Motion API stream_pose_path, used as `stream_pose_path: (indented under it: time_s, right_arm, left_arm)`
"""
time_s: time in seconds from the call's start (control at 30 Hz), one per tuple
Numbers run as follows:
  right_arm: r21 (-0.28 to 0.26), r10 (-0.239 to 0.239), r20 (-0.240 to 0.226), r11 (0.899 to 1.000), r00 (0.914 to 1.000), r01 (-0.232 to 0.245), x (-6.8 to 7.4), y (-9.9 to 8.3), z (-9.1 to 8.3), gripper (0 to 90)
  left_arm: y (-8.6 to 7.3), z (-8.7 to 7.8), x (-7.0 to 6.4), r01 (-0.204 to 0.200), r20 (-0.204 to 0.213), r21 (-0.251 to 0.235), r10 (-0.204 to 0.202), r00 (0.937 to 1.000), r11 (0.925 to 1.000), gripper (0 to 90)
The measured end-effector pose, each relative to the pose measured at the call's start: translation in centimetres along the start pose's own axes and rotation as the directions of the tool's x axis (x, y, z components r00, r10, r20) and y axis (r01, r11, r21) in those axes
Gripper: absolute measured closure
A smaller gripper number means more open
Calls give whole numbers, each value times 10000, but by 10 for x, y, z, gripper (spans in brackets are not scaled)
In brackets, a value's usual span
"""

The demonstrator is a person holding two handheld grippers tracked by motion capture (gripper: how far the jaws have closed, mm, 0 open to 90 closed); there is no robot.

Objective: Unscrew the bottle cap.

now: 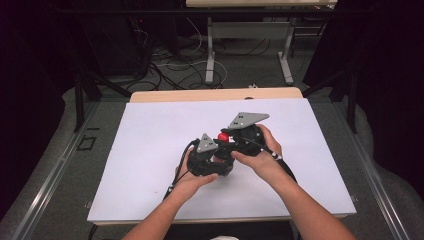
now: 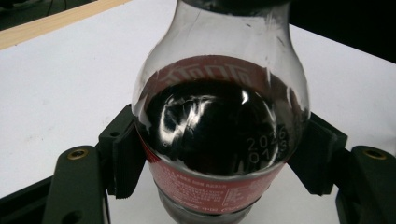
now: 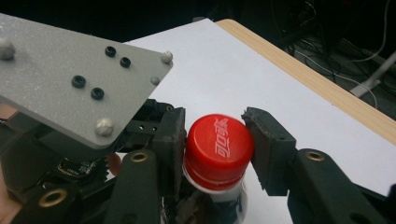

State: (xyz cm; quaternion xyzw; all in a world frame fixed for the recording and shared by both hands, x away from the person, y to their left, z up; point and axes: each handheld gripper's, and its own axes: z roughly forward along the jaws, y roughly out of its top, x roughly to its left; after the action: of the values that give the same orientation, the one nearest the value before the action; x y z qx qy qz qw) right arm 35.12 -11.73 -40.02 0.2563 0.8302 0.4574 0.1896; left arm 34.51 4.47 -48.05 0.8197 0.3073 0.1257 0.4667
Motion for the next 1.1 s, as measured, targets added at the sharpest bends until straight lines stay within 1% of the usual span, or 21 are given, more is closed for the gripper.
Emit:
stream_pose_path:
  time_s: [0.03, 0.07, 0.1, 0.13, 0.17, 0.2, 0.23, 0.27, 0.3, 0.33, 0.47, 0.5, 0.53, 0.57, 0.6, 0.63, 0.67, 0.77, 0.87, 1.0, 1.1]
  right_arm:
    - [47, 157, -485, 9999, 9987, -155, -5, 0, 1, 602]
    - [47, 157, -485, 9999, 9987, -155, -5, 0, 1, 602]
    - [77, -138, -1182, 9999, 9929, 148, -13, 1, 2, 604]
    - [77, -138, -1182, 9999, 9929, 148, -13, 1, 2, 604]
    - [73, -157, -1505, 9998, 9885, 170, -16, 1, 2, 605]
    - [56, -434, -2175, 9989, 9751, 457, -24, 1, 4, 605]
    - [56, -434, -2175, 9989, 9751, 457, -24, 1, 4, 605]
    - [-2, -687, -2432, 9975, 9675, 708, -26, 2, 4, 605]
    - [-34, -876, -2974, 9959, 9507, 907, -31, 3, 5, 606]
    - [-136, -1096, -3204, 9937, 9409, 1111, -33, 4, 5, 606]
    - [-115, -1354, -3421, 9901, 9299, 1400, -35, 5, 6, 603]
    - [-113, -1268, -3205, 9914, 9387, 1301, -33, 4, 6, 582]
    - [-113, -1268, -3205, 9914, 9387, 1301, -33, 4, 6, 582]
    - [-71, -1213, -2977, 9921, 9469, 1249, -32, 5, 5, 530]
    - [-19, -1143, -2693, 9930, 9562, 1182, -28, 5, 4, 494]
    - [-33, -999, -2110, 9948, 9724, 1015, -22, 5, 1, 480]
    - [-33, -999, -2110, 9948, 9724, 1015, -22, 5, 1, 480]
    - [-76, -598, -1284, 9982, 9899, 594, -14, 4, -2, 479]
    - [54, -2, -933, 10000, 9956, 8, -8, 2, -4, 502]
    - [-82, -26, -523, 10000, 9986, 22, -3, 1, -1, 516]
    - [-117, 30, -413, 9999, 9991, -34, -1, 1, 2, 543]
  left_arm:
    - [0, 0, 0, -13, 16, -4, 13, 10000, 10000, 300]
    - [-1, 0, 1, -52, 38, 13, 52, 10000, 10000, 300]
    - [-1, -1, 1, -75, 75, 56, 75, 9999, 10000, 300]
    - [-1, -2, 1, -35, 131, 122, 33, 9999, 9999, 300]
    - [-1, -2, 2, -117, 175, 135, 114, 9998, 9998, 300]
    - [-2, -2, 2, -156, 200, 142, 154, 9997, 9998, 300]
    - [-2, -2, 2, -151, 241, 10, 150, 9996, 9999, 300]
    - [-2, -3, 2, -121, 340, -21, 122, 9993, 9999, 301]
    - [-3, -3, 2, -133, 422, -44, 135, 9990, 9999, 301]
    - [-3, -3, 2, -210, 426, -62, 213, 9989, 9998, 300]
    - [-3, -4, 3, -304, 355, 1, 303, 9989, 9995, 301]
    - [-3, -3, 3, -200, 315, -64, 202, 9993, 9998, 301]
    - [-3, -3, 3, -146, 255, -54, 148, 9996, 9999, 301]
    - [-2, -4, 3, -79, 223, -54, 80, 9997, 10000, 300]
    - [-2, -4, 3, -68, 159, -15, 68, 9999, 10000, 301]
    - [-2, -4, 4, -20, 144, -58, 21, 9999, 10000, 301]
    - [-2, -4, 4, -44, 126, -50, 45, 9999, 10000, 301]
    - [-2, -4, 5, 46, -16, -19, -46, 10000, 10000, 301]
    - [-1, -3, 4, -3, -146, 20, 4, 9999, 10000, 301]
    - [-1, -1, 1, 10, -132, 144, -8, 9999, 9999, 300]
    - [0, -1, 1, -217, -72, 175, 218, 9997, 9996, 300]
